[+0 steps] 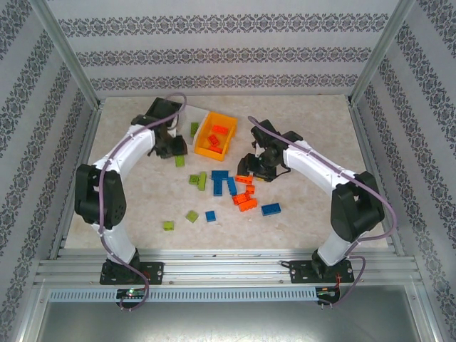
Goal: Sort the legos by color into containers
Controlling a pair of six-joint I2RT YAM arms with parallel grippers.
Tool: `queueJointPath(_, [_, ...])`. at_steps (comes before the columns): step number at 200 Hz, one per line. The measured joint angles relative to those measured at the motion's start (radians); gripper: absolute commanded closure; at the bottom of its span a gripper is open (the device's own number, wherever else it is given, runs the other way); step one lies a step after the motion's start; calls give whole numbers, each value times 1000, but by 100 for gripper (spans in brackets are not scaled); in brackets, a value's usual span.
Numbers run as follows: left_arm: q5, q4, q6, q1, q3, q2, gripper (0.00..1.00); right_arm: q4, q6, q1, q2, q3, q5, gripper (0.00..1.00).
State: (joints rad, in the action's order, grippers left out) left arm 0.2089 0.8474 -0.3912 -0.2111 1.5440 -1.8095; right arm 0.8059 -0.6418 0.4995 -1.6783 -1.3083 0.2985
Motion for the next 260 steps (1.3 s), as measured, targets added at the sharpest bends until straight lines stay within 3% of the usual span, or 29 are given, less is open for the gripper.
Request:
queueJointPath(67, [-39,13,4,35,452,-352,71,46,23,-20,-80,-121,6,38])
queueJointPath(107, [-64,69,26,35,726,-553,50,62,39,-26,-111,-164,11,38])
queueJointPath(141, [-64,100,40,36,751,-569,39,81,48,-12,-143,-196,17,38])
queueJointPath(189, [-55,102,44,37,525,-425,36,107,73,109,-269,-362,17,42])
queueJointPath(260, [13,15,-30,103,-132,145,35,146,92,262,-515,-619,28,49])
